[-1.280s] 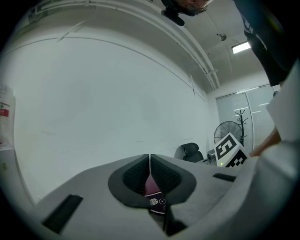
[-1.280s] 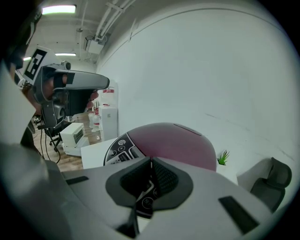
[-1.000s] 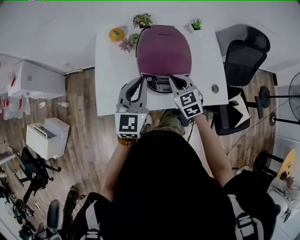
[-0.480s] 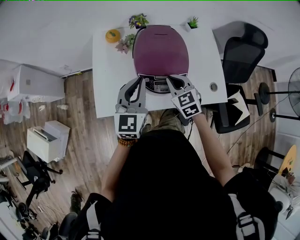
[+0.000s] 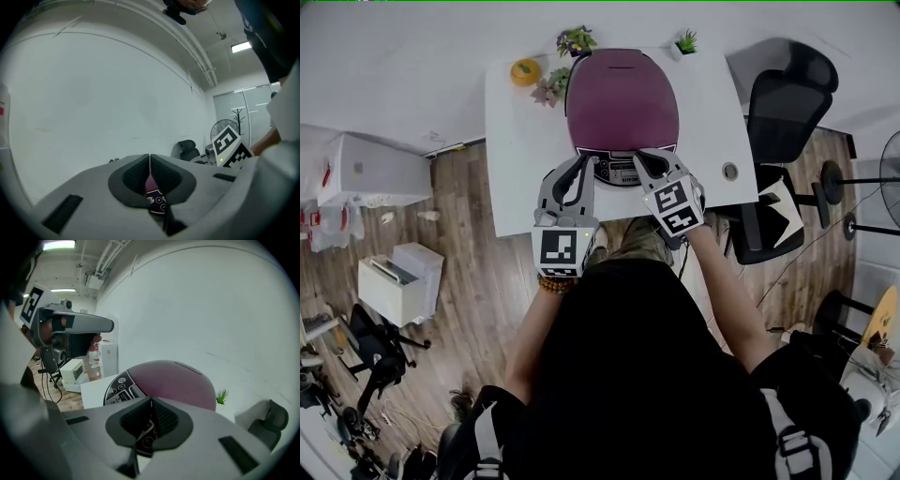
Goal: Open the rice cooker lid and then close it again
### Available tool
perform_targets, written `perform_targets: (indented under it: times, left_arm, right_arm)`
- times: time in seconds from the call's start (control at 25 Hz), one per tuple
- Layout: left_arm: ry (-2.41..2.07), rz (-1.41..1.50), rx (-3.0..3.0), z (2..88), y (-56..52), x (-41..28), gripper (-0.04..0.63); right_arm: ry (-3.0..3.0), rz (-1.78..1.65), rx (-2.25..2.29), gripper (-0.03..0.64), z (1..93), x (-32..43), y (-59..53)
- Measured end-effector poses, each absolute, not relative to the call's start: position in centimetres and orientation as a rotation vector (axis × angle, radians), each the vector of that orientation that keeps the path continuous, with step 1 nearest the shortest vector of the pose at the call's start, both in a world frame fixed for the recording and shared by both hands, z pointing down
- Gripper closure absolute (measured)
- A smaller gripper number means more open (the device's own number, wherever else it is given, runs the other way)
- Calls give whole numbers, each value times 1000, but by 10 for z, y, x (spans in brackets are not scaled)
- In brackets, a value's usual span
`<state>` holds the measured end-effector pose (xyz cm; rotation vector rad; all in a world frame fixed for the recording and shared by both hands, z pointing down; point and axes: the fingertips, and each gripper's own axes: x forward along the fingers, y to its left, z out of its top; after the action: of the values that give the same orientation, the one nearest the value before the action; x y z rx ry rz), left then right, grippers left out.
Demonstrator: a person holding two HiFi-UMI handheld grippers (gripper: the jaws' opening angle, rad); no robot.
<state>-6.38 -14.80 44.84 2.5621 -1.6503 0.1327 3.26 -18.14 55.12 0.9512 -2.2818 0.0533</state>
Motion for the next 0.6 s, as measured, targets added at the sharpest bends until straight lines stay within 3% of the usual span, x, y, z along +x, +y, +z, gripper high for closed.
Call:
perform_targets:
  times: [0.6]
  left_arm:
    - [-1640,142,2568,452,-149,-63,565]
  right_arm:
    - [-2233,-5,962,588,551,31,-181]
